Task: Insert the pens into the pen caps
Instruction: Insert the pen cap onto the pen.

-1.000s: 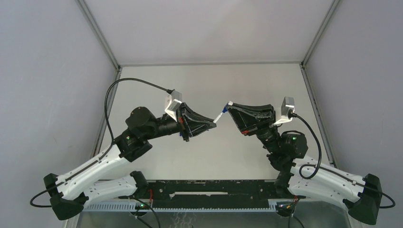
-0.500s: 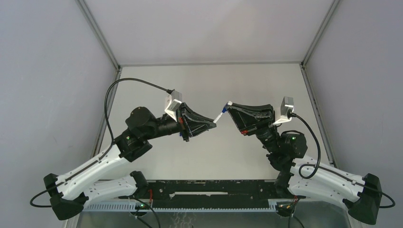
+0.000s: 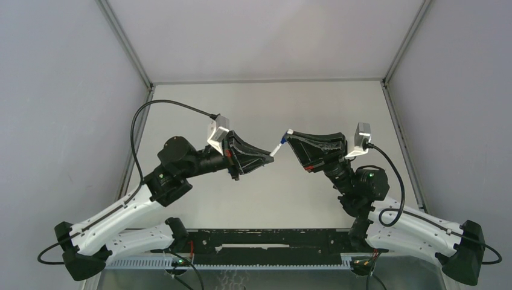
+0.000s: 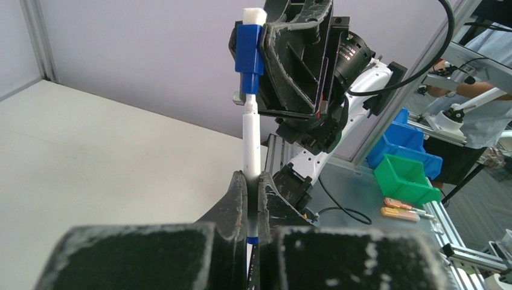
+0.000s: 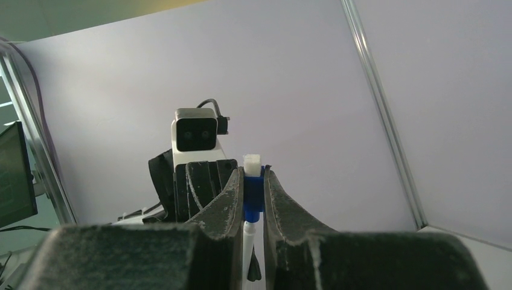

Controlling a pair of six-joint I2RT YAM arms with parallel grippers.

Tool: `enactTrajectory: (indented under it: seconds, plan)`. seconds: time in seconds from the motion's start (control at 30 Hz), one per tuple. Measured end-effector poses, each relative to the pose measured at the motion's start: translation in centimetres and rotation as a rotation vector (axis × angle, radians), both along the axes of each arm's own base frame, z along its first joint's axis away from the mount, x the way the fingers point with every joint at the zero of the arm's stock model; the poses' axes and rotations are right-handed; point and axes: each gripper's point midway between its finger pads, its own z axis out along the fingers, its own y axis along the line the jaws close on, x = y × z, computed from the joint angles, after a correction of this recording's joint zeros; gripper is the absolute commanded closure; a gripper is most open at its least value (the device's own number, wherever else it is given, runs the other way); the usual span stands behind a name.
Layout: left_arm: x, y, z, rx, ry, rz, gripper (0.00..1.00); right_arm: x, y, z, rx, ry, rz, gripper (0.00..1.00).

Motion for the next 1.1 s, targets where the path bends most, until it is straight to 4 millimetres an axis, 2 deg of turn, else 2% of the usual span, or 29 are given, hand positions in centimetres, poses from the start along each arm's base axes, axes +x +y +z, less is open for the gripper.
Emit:
enactTrajectory:
  seconds: [0.63, 1.1]
  plan:
    - [0.12, 0.09, 0.10, -0.004, 0.001, 0.010, 1.00, -0.13, 0.67, -0.47, -0.023, -0.006, 0.021, 1.00]
    - [0.29, 0.39, 0.71, -0.025, 0.004, 0.030, 1.00, -0.24, 0.98, 0.09, -0.012, -0.023, 0.034, 0.98]
